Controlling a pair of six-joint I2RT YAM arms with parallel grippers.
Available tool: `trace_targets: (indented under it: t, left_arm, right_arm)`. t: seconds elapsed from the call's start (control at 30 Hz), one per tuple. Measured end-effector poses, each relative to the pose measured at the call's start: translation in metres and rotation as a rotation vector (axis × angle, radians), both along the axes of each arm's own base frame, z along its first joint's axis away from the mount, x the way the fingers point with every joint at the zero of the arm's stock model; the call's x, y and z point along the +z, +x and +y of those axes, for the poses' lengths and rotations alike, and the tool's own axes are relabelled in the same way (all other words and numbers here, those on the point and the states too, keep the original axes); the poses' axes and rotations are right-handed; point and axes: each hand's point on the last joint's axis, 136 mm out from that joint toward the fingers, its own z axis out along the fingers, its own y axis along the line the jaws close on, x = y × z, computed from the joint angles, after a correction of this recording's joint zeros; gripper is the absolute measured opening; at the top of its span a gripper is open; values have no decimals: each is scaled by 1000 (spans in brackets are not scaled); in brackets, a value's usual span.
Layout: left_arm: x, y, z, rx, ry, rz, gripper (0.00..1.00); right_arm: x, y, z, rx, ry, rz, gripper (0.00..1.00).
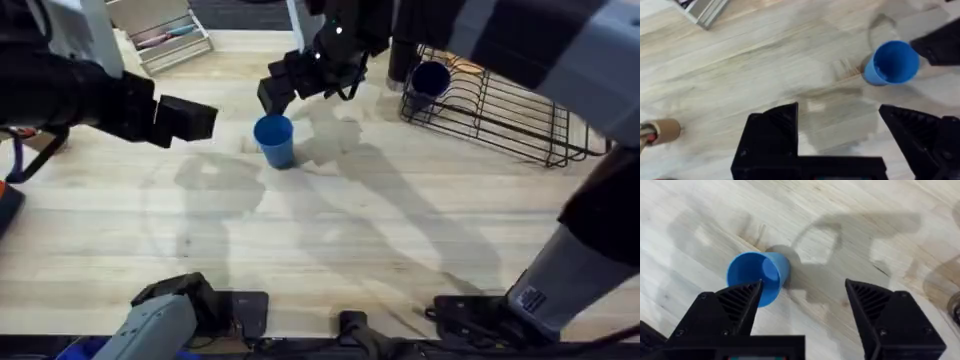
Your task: Pick up the cup on the table and put them onto the rack.
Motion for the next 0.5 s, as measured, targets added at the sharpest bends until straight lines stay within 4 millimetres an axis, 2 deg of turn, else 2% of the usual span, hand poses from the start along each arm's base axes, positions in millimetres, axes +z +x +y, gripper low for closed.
trace_targets:
  t: [0.23,0.5]
  left_arm:
    - [1,-3,-8,-89,-23,-15,993]
    - [2,-3,-12,-118,-27,-24,993]
  right_arm:
    - [-27,1,1,-12,-34,49,996]
    - [-30,2,1,-18,-35,55,981]
